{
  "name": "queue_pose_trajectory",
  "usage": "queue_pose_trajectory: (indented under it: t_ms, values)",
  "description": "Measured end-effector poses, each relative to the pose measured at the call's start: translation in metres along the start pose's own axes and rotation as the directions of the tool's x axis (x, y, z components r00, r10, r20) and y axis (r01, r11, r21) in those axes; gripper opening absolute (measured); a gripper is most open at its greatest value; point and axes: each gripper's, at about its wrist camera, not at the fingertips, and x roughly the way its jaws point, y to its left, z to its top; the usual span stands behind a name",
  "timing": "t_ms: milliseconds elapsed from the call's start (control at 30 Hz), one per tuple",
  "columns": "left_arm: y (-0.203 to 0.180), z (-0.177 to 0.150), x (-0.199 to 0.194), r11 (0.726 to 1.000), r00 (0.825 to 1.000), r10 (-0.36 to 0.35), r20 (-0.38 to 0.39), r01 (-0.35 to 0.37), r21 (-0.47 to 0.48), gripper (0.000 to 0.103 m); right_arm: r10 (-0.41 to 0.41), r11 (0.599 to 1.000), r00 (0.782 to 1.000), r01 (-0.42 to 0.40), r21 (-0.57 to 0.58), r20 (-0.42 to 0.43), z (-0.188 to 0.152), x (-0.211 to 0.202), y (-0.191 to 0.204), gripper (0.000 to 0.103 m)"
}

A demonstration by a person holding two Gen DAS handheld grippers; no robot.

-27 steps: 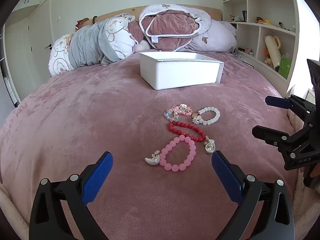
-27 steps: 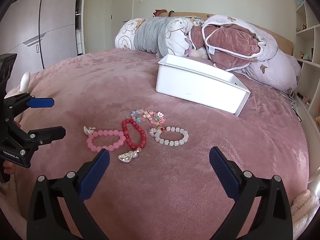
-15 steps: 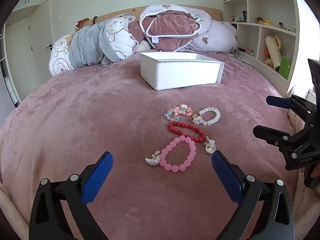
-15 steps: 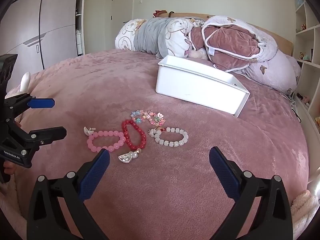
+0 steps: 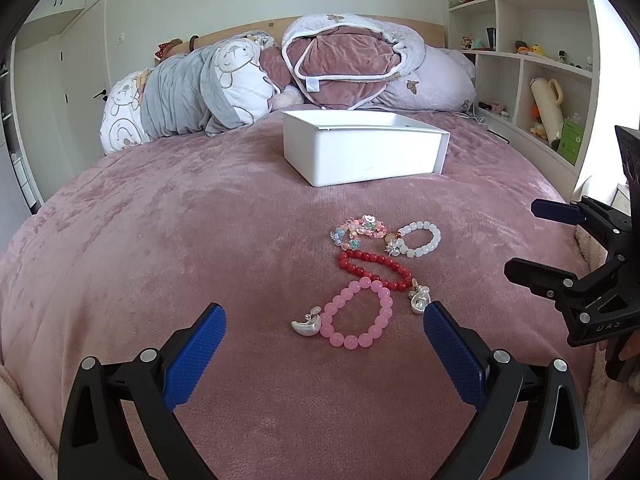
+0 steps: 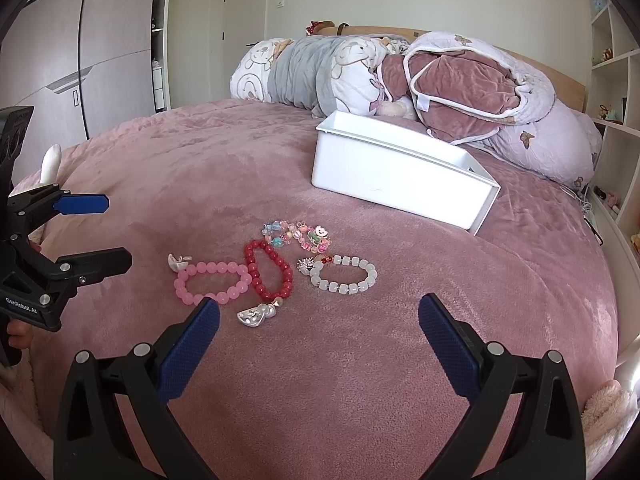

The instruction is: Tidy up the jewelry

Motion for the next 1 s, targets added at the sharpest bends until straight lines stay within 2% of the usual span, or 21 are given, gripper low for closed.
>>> queue_pose_trajectory:
  t_ms: [1000]
  values:
    - [-0.0031, 0.0019, -0.0036, 1.0, 1.0, 0.0, -0.001, 0.0, 0.006, 0.1, -0.001, 1.0, 1.0, 0.001, -0.004, 0.005, -0.0002, -0.0021, 0.0005, 0.098]
